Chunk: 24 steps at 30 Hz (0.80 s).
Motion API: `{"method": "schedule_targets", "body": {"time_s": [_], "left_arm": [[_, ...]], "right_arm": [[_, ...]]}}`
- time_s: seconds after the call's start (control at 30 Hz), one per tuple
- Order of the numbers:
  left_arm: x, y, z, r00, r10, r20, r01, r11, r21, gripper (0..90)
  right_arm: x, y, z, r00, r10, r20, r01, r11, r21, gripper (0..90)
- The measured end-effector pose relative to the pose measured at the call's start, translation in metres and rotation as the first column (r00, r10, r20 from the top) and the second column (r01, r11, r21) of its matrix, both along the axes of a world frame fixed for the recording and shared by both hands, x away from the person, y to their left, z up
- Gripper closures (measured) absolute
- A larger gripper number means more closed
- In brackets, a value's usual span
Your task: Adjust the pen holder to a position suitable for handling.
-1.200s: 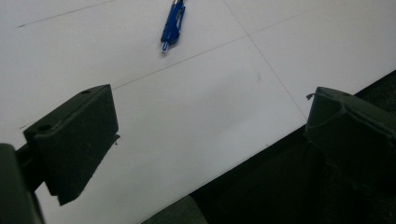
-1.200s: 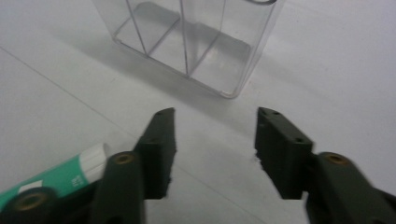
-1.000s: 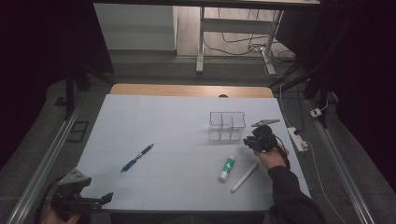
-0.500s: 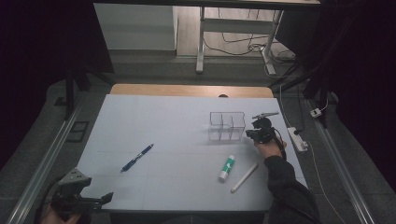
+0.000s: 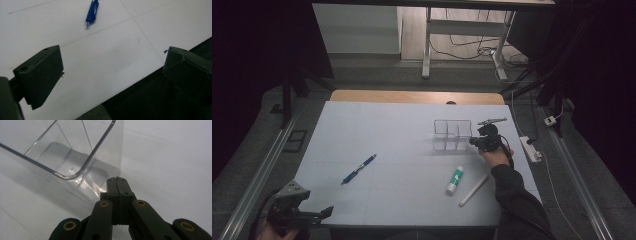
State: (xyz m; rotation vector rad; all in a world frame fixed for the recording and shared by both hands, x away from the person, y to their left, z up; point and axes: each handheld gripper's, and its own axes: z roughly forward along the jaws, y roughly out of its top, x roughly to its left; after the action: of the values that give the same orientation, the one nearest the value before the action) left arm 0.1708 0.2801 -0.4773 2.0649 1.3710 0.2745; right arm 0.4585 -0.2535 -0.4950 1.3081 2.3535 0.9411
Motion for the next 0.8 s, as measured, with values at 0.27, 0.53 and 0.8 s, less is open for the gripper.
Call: {"method": "schedule_targets", "body": {"time_s": [0.27,0.53,0.8], "left_arm": [[0.000,0.000,0.000,1.0000,0.002,-0.001,-0.002,1.0000,-0.004,3.0],[0.001,0.000,0.000,1.0000,0.003,-0.005,-0.003,1.0000,-0.003,3.0],[0.001,0.001,0.000,1.0000,0.003,-0.006,-0.003,1.0000,-0.006,3.1]], "right_arm": [[-0.003,0.029,0.000,0.9979,0.065,0.000,-0.065,0.998,-0.023,89.7],[-0.004,0.053,0.001,0.9940,0.109,0.007,-0.109,0.994,-0.005,89.7],[-0.003,0.080,-0.001,0.9901,0.140,0.005,-0.140,0.990,0.013,89.7]]}}
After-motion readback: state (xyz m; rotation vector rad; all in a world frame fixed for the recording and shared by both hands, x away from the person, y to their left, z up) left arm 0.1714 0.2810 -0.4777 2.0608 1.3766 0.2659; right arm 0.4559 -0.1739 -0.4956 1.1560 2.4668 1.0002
